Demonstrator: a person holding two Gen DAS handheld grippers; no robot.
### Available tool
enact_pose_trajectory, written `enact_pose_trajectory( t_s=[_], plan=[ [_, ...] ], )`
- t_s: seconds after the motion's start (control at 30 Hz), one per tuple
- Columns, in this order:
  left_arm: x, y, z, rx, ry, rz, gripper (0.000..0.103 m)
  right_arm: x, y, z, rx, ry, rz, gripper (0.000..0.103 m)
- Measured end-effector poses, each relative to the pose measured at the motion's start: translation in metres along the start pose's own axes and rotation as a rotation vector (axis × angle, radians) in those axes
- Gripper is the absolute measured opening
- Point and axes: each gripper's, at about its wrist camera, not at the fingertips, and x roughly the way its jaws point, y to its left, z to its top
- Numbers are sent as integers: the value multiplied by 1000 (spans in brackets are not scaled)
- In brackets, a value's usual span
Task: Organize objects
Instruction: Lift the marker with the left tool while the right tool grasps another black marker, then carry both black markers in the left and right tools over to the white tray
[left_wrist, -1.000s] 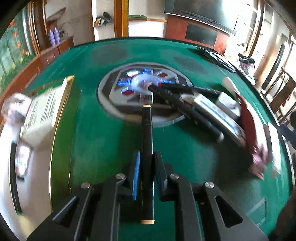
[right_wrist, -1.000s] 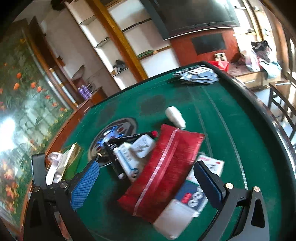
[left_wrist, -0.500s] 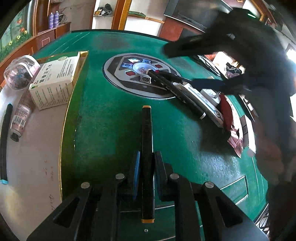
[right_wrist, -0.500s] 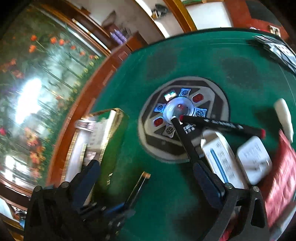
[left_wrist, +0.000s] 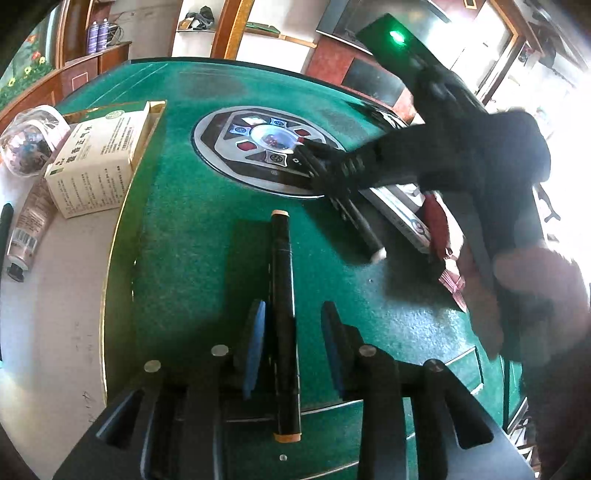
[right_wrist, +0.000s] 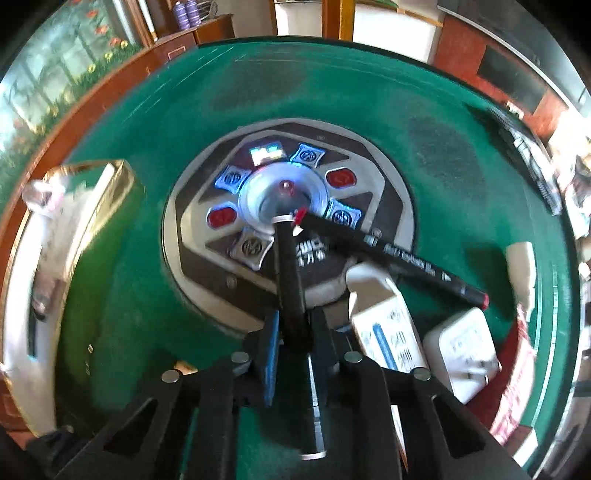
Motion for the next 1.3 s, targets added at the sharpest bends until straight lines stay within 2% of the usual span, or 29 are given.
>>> enact_pose_trajectory(
  t_s=[0.17,0.23,0.37,0.4,0.5,0.53,0.57,0.6,0.63,0.67,0.7,0.77,0.83,0.87,0.93,1.0,1.03,1.1,1.13,1.2,1.3],
  plan=[
    [0,0,0,-12,2,1,32,-15,-12,-40,22,15,41,16],
    [1,-2,2,-15,11,-13,41,-24,-26,-64,68,25,90,16],
    [8,-20,5,34,34,-21,76,-41,-38,-106,133,12,155,17],
    [13,-28,6,65,37,2,81,-44,-38,-113,140,4,156,17],
    [22,-35,8,115,5,91,80,-50,-39,-126,154,-28,122,17],
    [23,-37,7,133,-5,114,80,-49,-38,-127,167,-34,128,17],
    [23,-39,4,158,-16,148,74,-51,-39,-128,180,-36,133,17],
    [23,-40,3,167,-24,171,62,-50,-39,-127,189,-36,134,18],
    [20,-38,3,157,-31,162,51,-51,-40,-128,190,-38,135,21],
    [17,-31,5,125,-26,111,14,-51,-38,-129,188,-41,138,26],
    [15,-26,5,104,-14,78,15,-52,-38,-130,193,-47,141,29],
    [10,-19,4,87,-25,83,14,-50,-32,-130,189,-59,134,34],
    [4,-15,3,57,-31,52,14,-50,-28,-131,190,-72,125,39],
    [2,-16,4,57,-39,54,14,-50,-26,-131,195,-77,128,47],
    [-3,-19,2,72,-51,64,14,-49,-20,-131,198,-91,118,54],
    [-7,-24,0,92,-53,71,14,-49,-14,-131,181,-106,86,55],
    [-10,-26,-2,99,-60,70,14,-48,-12,-132,174,-116,68,52],
    [-15,-27,-4,106,-75,65,14,-49,-10,-135,160,-138,4,34],
    [-19,-27,-5,108,-87,66,14,-50,-14,-136,171,-144,6,16],
    [-28,-26,-7,108,-114,62,14,-52,-25,-140,216,-151,68,16],
    [-40,-22,-10,95,-146,57,14,-56,-33,-146,252,-175,97,16]
  ],
)
